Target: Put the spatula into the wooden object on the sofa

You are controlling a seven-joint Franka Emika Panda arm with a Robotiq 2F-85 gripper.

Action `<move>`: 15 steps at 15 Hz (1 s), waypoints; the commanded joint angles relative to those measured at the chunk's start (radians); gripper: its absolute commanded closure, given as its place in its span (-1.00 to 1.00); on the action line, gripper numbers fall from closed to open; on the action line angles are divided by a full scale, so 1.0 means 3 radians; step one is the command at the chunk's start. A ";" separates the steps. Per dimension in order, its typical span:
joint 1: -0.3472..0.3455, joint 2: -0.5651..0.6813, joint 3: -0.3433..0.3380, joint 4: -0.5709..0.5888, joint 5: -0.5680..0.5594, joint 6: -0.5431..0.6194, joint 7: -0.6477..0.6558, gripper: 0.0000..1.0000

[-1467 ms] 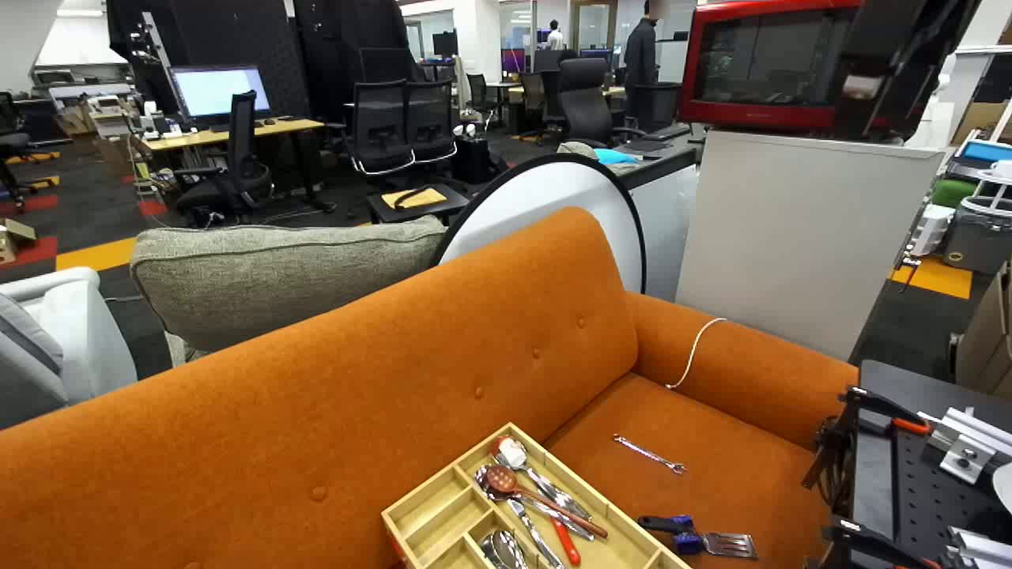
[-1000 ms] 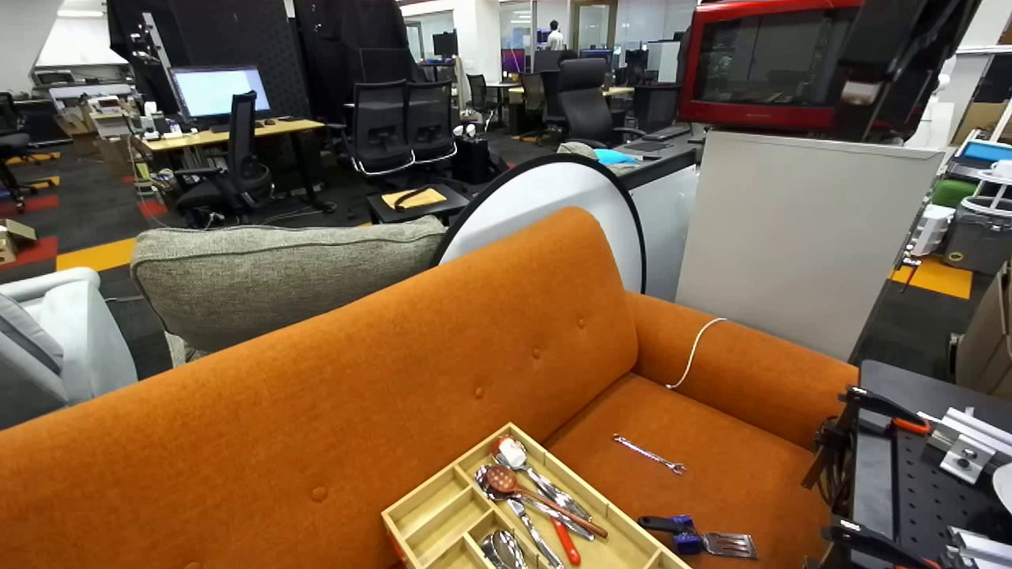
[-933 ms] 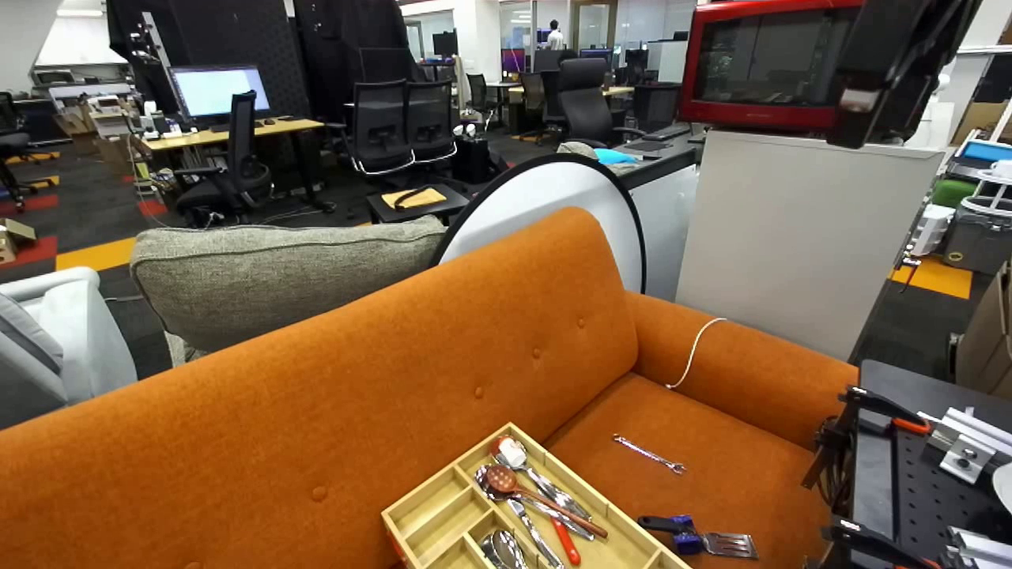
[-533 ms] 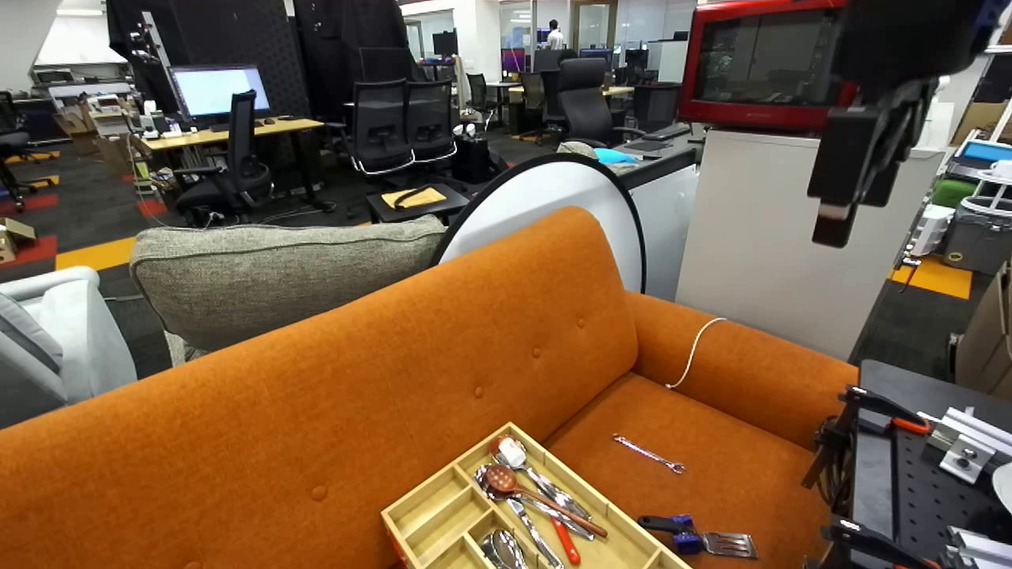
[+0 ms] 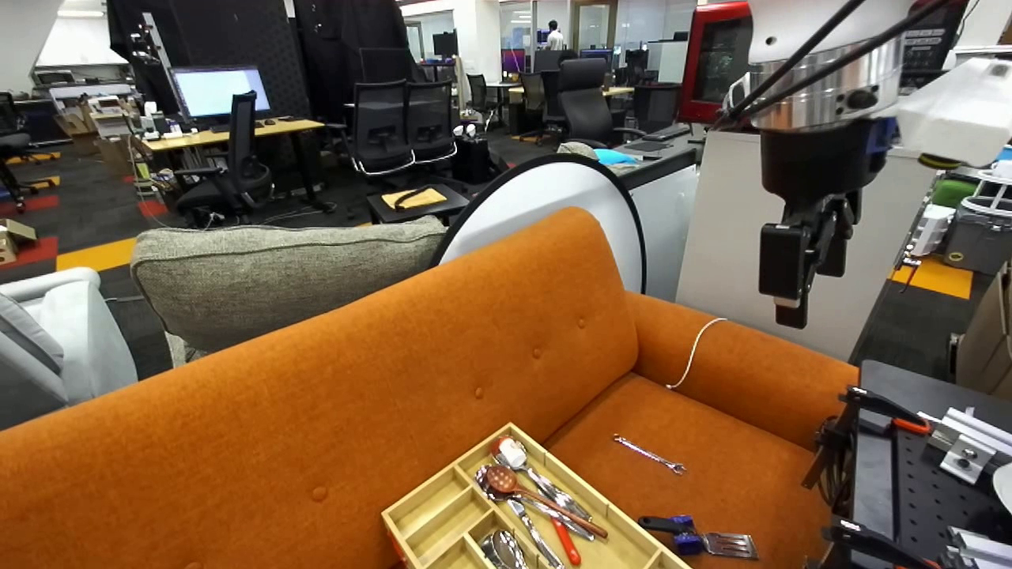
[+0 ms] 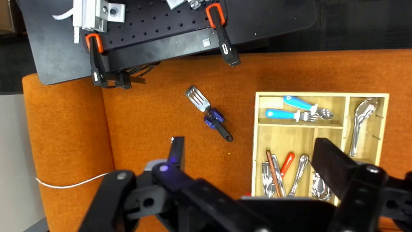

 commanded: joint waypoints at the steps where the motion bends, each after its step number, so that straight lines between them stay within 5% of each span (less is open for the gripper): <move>1: 0.0089 -0.0017 -0.0076 0.0006 -0.0031 -0.0008 0.0028 -1.00; 8: 0.0097 0.0031 -0.0090 -0.0021 -0.0003 0.0068 0.0002 -1.00; 15: 0.0039 0.0840 -0.0009 -0.0408 -0.1001 0.0982 0.0064 -1.00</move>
